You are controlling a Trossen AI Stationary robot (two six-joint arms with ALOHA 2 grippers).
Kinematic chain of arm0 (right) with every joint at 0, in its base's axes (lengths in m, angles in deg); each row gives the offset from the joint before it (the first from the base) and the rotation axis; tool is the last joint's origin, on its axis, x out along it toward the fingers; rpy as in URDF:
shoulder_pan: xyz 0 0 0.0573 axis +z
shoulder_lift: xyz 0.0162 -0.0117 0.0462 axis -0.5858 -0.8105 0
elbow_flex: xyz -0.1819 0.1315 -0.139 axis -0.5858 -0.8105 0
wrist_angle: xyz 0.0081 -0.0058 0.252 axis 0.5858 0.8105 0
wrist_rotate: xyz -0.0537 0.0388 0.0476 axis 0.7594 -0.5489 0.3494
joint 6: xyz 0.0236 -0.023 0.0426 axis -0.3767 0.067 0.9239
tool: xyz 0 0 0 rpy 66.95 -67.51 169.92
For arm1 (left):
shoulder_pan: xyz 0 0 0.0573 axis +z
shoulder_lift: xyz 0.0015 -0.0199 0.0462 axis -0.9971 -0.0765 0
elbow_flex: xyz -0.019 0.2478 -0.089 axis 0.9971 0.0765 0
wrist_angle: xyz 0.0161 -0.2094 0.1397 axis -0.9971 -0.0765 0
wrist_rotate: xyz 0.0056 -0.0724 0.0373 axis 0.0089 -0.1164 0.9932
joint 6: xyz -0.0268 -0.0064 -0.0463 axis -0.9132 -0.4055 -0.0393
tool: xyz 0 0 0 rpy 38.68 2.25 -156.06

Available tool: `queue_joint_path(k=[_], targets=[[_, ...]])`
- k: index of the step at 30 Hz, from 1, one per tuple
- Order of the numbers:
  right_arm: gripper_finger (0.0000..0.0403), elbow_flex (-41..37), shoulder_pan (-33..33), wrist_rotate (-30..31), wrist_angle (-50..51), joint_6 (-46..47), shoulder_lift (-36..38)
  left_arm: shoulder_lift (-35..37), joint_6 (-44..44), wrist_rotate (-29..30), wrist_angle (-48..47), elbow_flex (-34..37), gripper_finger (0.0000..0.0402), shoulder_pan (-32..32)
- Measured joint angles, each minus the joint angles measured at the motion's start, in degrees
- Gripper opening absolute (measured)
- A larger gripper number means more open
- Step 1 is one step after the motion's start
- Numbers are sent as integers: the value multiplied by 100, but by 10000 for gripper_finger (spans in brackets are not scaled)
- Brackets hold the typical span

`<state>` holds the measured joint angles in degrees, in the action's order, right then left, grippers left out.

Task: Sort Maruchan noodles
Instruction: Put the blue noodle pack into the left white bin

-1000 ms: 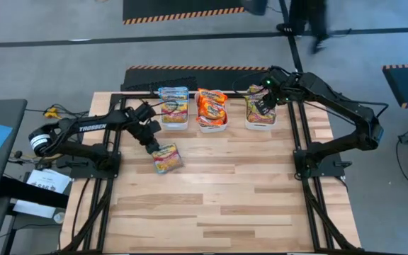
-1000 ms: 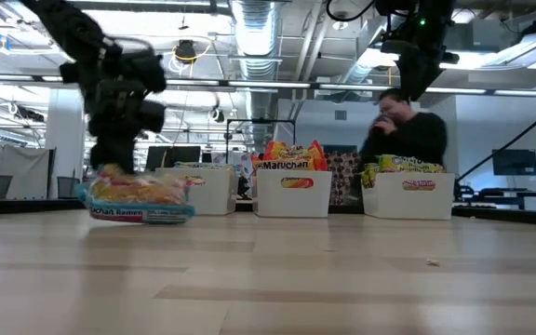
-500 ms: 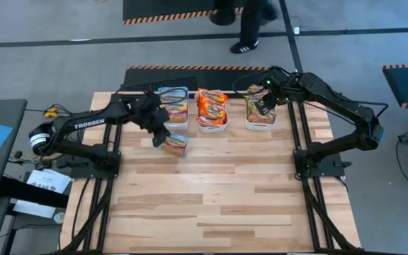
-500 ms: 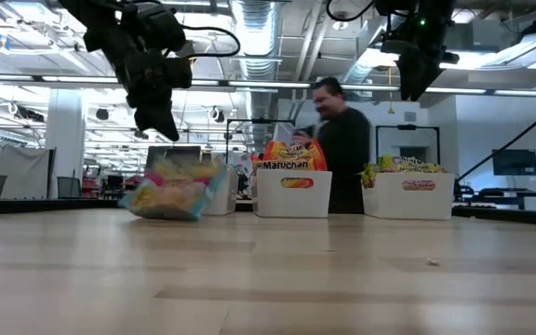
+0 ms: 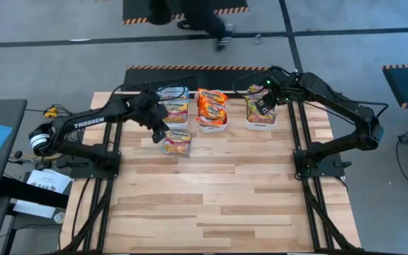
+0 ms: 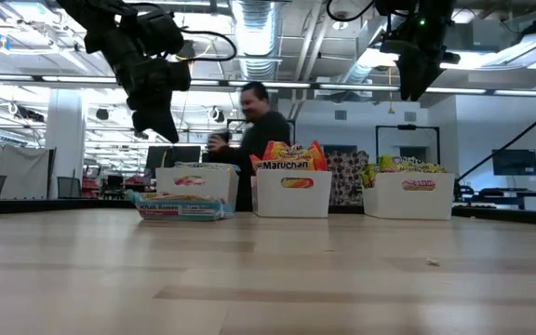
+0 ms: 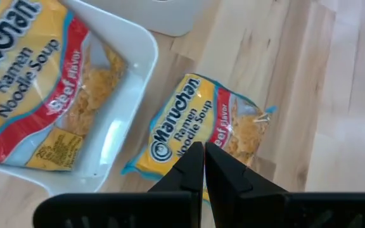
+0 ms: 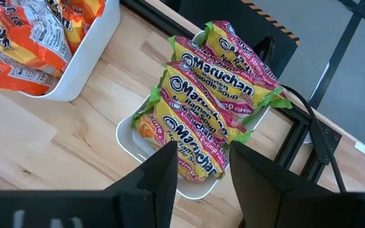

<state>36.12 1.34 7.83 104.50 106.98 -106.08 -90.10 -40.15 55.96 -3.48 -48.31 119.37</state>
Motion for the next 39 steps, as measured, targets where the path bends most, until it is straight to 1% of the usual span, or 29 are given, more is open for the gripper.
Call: queue_joint_path(k=[2,4,7,10,14,17,20,23,26,30,32,34,39], targets=[[166,0,0,0,2,2,0,0,-210,8,-3,0,0,0],[166,0,1,-5,4,2,0,0,-665,-33,-52,0,1,10],[166,0,0,-73,4,8,0,-2,-1050,-252,-305,0,14,15],[166,0,2,-81,4,13,0,-2,-1364,-348,-455,2,41,15],[166,0,0,-84,4,15,1,-2,-2042,-311,-446,2,89,15],[166,0,2,-95,5,13,0,-2,-2885,-300,-364,142,122,15],[166,0,2,-101,7,11,0,-2,-3736,-301,-270,453,140,-43],[166,0,2,-100,7,-1,0,-2,-4135,-389,73,856,142,-160],[166,0,2,-101,7,-43,0,-4,-4471,-597,655,1149,138,-230],[166,0,2,-101,7,-48,0,-4,-4698,-403,1040,1433,133,-275],[166,0,2,-101,7,-50,0,-4,-4744,-231,1027,1501,132,-278],[166,0,2,-101,8,-56,0,-4,-4741,-4,820,1521,132,-275],[166,0,2,-101,7,-63,0,-4,-4715,74,910,1521,132,-278]])
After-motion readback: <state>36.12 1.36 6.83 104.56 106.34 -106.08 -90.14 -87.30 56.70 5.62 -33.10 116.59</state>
